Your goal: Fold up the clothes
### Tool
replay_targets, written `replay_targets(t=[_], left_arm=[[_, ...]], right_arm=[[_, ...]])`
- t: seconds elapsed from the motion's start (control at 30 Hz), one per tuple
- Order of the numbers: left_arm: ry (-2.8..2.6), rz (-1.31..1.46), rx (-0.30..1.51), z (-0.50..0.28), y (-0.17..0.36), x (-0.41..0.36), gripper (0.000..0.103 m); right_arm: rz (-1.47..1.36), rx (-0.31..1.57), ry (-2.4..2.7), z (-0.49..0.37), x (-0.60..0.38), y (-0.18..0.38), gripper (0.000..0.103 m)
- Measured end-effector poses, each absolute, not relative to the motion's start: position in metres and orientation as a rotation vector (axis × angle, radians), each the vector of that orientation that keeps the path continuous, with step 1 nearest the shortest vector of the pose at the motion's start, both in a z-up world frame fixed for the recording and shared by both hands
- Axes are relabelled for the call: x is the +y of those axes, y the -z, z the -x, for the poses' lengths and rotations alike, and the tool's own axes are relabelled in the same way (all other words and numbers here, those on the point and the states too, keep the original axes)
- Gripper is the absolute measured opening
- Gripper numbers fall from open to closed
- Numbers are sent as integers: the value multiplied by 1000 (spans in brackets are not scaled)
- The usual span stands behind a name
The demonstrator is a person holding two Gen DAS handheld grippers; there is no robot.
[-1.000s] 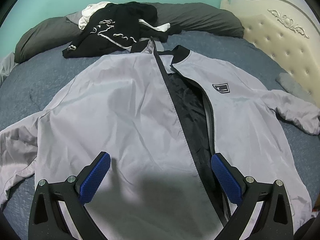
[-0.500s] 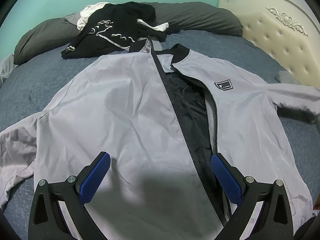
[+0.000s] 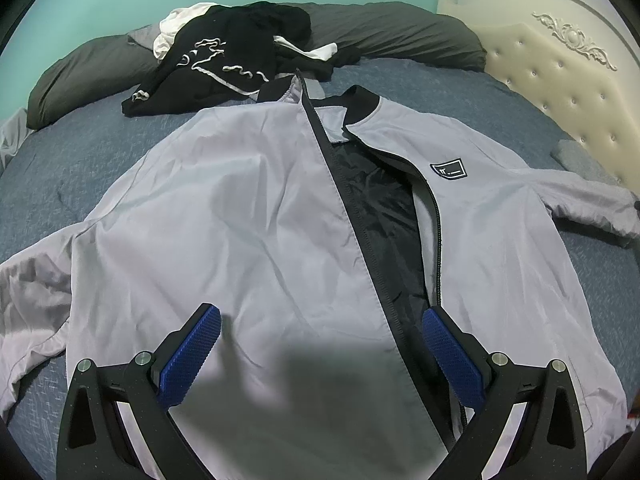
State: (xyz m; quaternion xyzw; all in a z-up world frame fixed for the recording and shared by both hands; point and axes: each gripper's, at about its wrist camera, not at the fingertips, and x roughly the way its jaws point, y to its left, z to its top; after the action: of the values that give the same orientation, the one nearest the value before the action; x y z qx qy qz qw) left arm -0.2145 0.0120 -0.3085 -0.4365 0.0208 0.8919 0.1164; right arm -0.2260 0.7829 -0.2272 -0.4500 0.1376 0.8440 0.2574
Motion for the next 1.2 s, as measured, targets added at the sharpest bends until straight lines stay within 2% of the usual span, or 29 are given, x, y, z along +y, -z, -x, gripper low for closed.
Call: replay_targets(t=[0.03,0.07,0.2,0.3,0.47,0.57,0.6,0.73,0.97,1.17,1.2], left_arm=[[-2611,1278,62,215,309,13,103],[-2610,1278,63,215,309,13,103],[-2606,1278,68,214,309,15,103],[-2605,1276,69,214,309,16,103],[-2607,1271,70,213,308,17,103],[-2604,1269,72,212,308,18,103],[-2603,1269,73,212,308,18,103],[-2599,1271,67,213,309,17,103],[-2601,1275,44,214,309,13,103],[-2593,1283,39,216,311,13,103],[-2592,1285,39,216,312,12,103]], right_arm=[[1207,331,-2286,226,781,223,59],[1187,274,-2276,225,778,217,61],[1048,109,-2234,222,763,188,61],[949,71,-2270,219,747,168,61],[1030,74,-2542,246,690,159,61],[1165,109,-2687,269,648,170,52],[1224,123,-2720,278,634,177,44],[1402,209,-2782,312,580,208,27],[1611,190,-2756,359,519,268,25],[1719,103,-2589,375,521,311,24],[1713,104,-2577,375,524,315,21]])
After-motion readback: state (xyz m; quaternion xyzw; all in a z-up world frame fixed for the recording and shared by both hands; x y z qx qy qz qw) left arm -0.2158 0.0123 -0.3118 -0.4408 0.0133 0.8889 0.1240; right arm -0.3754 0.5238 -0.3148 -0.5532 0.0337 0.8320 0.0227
